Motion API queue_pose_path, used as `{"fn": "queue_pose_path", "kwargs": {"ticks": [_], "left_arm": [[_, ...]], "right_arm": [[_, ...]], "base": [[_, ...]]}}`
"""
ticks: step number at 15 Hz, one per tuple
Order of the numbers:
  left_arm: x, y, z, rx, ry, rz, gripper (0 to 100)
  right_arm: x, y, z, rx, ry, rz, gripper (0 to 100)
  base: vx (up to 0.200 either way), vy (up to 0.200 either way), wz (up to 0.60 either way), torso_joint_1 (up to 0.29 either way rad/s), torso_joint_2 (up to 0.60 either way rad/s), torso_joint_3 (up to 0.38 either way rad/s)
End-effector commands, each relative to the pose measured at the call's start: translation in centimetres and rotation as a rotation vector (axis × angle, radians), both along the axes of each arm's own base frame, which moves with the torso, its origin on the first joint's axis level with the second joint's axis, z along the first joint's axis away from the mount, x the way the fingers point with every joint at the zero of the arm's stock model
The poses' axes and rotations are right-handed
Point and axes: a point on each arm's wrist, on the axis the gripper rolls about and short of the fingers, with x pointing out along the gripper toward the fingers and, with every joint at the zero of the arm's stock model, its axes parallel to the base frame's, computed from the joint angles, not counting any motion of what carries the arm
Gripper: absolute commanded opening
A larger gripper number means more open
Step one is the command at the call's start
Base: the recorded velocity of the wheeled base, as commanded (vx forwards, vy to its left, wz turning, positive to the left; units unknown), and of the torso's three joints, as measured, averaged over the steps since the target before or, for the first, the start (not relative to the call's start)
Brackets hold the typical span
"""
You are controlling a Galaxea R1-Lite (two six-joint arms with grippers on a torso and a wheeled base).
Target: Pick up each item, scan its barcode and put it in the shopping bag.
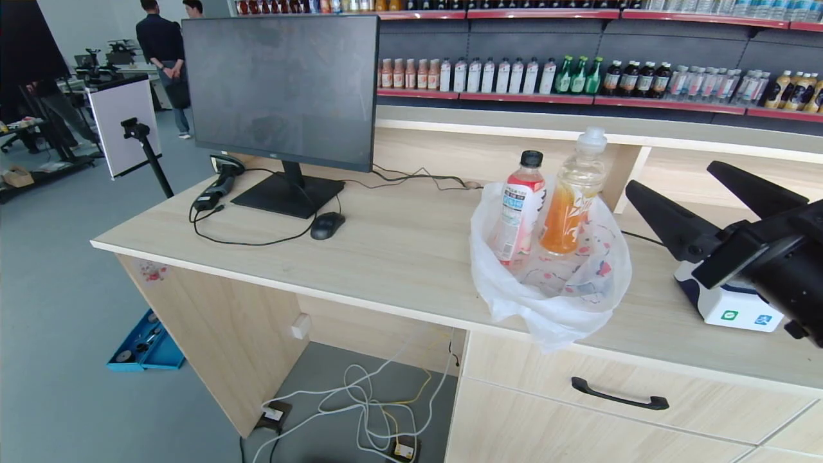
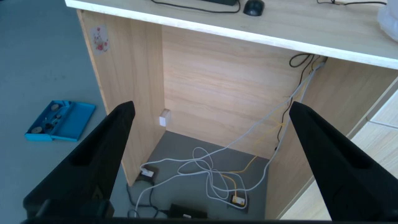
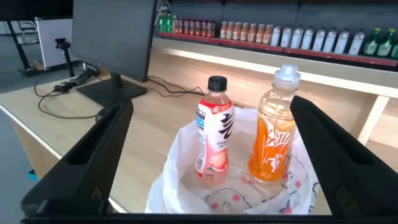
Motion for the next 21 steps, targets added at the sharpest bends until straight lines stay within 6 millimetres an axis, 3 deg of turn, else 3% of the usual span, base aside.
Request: {"fn": "queue_pose_path", "kwargs": {"ticks": [1, 5, 12, 21], "left_arm": [[0.0, 0.0, 0.0, 0.000, 0.001, 0.000, 100], [0.0, 0.0, 0.0, -0.002, -0.001, 0.000, 100], [0.0, 0.0, 0.0, -0.009, 0.001, 0.002, 100], [0.0, 0.0, 0.0, -0.009, 0.001, 0.002, 100]], "right_arm": [[-1.4, -0.7, 0.2, -0.001, -0.026, -0.007, 100], [-2.7, -1.6, -1.1, -0.027, -0.007, -0.024, 100], [-3.0, -1.8, -0.9, -0.024, -0.023, -0.025, 100], [-3.1, -1.8, -1.0, -0.027, -0.017, -0.024, 100]], "base": [[0.000, 0.000, 0.00, 0.000, 0.00, 0.000], [0.000, 0.000, 0.00, 0.000, 0.00, 0.000], [0.000, 0.000, 0.00, 0.000, 0.00, 0.000], [0.000, -0.200, 0.00, 0.004, 0.00, 0.002]]}}
